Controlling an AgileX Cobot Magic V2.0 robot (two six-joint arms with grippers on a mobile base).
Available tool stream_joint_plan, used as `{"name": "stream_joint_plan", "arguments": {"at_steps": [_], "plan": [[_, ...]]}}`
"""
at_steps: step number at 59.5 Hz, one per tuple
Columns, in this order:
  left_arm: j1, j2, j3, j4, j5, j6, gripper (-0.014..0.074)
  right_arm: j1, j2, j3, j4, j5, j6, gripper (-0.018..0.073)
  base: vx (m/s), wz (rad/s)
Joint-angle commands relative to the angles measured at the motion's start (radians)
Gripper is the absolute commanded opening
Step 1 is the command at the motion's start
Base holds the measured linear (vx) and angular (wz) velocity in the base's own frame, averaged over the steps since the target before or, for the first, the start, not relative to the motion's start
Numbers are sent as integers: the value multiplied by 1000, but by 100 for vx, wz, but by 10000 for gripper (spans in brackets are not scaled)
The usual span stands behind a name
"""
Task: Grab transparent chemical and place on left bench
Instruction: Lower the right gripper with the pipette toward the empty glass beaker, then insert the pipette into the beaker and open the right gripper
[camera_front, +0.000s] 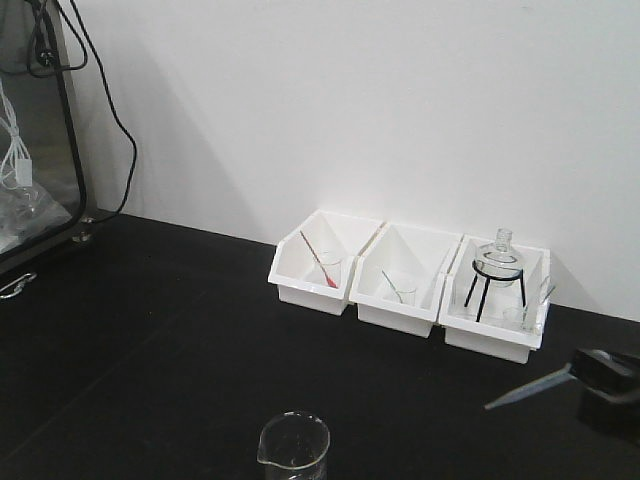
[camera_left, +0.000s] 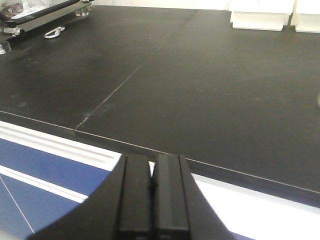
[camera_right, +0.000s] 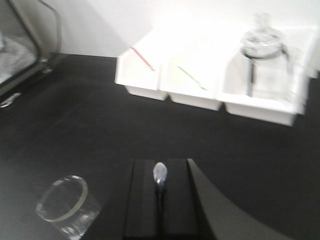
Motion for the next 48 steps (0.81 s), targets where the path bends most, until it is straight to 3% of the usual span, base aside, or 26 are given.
{"name": "stream_joint_plan", "arguments": {"at_steps": [1, 12, 22, 31, 48], "plan": [[-2, -19, 16, -1, -78, -8, -3, 81, 66, -100, 68, -83, -89, -1, 0, 0], [-2, -19, 16, -1, -78, -8, -3, 330, 248, -176, 81, -329, -135, -1, 0, 0], [-2, -19, 16, -1, -78, -8, -3, 477, 399, -225, 68, -436, -194, 1, 0, 0], [-2, -19, 16, -1, -78, -8, -3, 528, 536, -312, 70, -449, -291, 17, 0, 0], [-2, -19, 16, -1, -78, -8, -3, 529, 637, -373, 102, -316, -288, 102, 0, 0]]}}
